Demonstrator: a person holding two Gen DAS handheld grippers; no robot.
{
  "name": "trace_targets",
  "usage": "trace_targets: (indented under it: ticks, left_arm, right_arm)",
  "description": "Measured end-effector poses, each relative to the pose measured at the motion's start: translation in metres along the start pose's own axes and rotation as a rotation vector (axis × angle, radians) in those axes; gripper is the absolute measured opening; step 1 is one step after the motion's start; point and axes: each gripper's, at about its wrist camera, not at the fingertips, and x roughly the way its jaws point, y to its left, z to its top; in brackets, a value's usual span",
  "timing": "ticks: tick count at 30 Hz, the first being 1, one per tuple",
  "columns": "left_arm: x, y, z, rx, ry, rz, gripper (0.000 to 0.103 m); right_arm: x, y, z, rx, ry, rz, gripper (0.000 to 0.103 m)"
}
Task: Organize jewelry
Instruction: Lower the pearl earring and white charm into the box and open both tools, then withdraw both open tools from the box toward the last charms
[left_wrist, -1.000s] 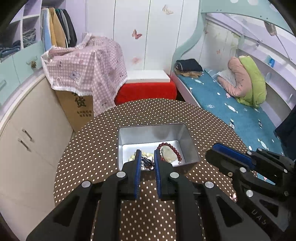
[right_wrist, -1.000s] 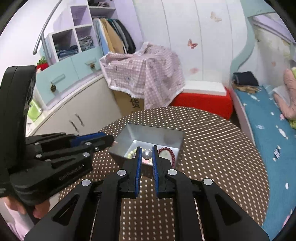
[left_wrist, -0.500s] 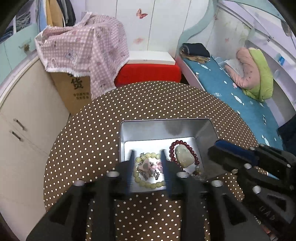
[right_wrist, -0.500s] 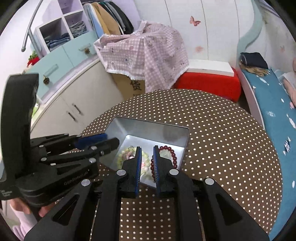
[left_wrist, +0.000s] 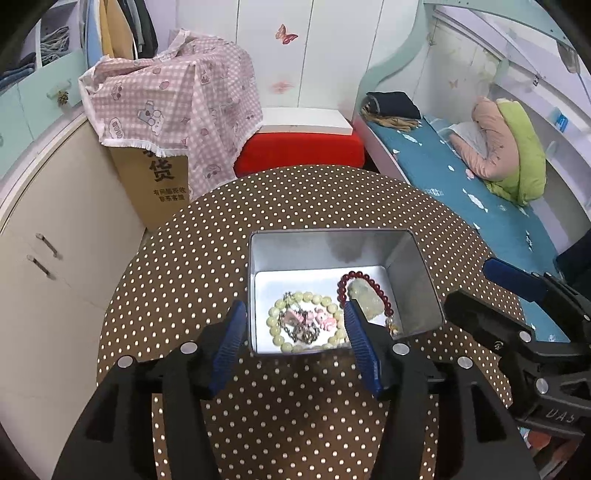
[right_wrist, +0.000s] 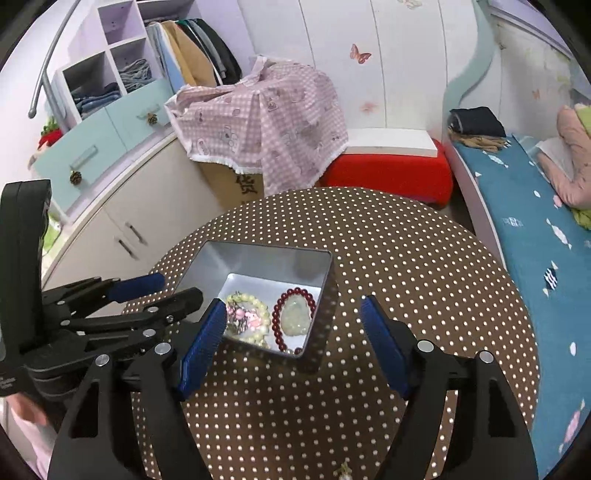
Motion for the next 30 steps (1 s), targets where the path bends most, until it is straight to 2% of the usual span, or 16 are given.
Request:
trace_targets:
  ticks: [5, 14, 20, 30]
  left_arm:
    - [-0.010, -0.002, -0.012, -0.001, 0.000, 0.007, 0.056]
    - [-0.021, -0.008, -0.036, 0.011, 0.013, 0.016, 0.061]
    - [-0.023, -0.016, -0.059, 0.023, 0.037, 0.006, 0.065]
    - [-0.017, -0.043, -0.094, 0.057, 0.087, -0.032, 0.071]
  right_arm:
    - [-0.011, -0.002, -0.008, 0.002, 0.001, -0.012, 0.073]
    - [-0.049, -0.004, -0.041, -0.052, -0.065, -0.106, 0.079]
    - [-0.057, -0.020, -0.076, -0.009, -0.033, -0.145, 0.081]
    - [-0.045, -0.045, -0.140, 0.069, 0.026, -0.192, 0.081]
